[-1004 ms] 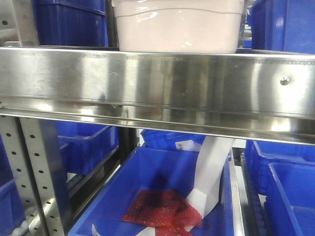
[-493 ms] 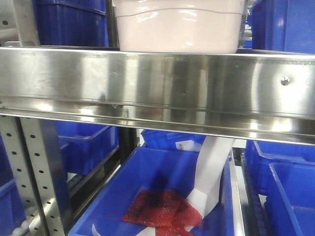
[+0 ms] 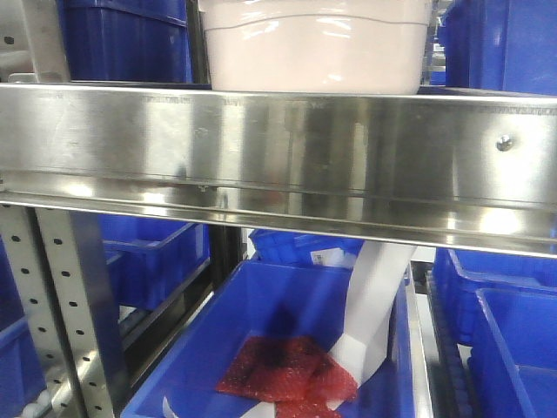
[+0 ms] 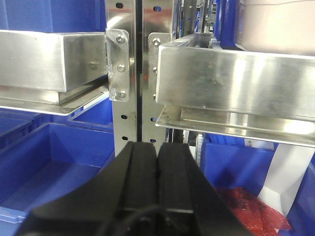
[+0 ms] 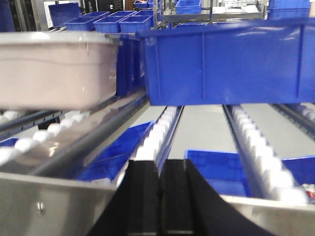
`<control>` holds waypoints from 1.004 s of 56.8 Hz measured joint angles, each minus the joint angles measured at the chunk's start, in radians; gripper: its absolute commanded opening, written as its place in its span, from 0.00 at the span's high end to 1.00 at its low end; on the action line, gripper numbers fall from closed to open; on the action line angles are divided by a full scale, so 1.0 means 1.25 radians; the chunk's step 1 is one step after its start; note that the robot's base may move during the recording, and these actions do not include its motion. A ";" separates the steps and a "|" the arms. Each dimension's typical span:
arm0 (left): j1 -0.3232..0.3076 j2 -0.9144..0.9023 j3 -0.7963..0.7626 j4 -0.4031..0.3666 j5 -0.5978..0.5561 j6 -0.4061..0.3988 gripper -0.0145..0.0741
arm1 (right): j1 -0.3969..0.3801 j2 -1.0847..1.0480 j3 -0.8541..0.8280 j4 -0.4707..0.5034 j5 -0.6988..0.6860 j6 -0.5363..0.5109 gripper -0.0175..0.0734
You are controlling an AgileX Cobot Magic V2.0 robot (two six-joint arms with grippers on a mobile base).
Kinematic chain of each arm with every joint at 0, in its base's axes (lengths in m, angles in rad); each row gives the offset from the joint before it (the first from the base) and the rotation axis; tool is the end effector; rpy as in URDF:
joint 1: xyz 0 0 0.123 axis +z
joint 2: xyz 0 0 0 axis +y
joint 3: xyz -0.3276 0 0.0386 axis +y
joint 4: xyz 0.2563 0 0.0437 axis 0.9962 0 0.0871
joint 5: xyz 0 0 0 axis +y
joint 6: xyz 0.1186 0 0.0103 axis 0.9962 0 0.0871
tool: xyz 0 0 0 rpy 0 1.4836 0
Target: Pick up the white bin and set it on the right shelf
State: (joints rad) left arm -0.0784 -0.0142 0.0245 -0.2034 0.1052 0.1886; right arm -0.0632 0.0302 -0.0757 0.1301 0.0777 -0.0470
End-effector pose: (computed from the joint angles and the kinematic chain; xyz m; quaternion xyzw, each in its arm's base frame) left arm 0.0473 -0.0063 0.1948 0.0306 0.7156 -0.0397 0.6967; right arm 0.0466 -0.0017 0.2333 0.0464 0.6856 0.0105 0.7264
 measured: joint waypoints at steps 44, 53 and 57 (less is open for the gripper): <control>0.000 0.000 0.000 0.000 0.000 0.000 0.97 | 0.021 -0.033 0.085 -0.030 -0.035 0.012 0.73; 0.000 0.000 0.000 0.000 0.000 0.000 0.97 | 0.021 -0.033 0.085 -0.031 -0.028 0.012 0.73; 0.000 0.000 0.000 0.000 0.000 0.000 0.97 | 0.021 -0.033 0.085 -0.031 -0.028 0.014 0.73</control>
State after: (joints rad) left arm -0.0784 -0.0142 0.0245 -0.2034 0.1052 0.1886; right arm -0.0373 -0.0110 0.0306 0.0908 0.0427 -0.0300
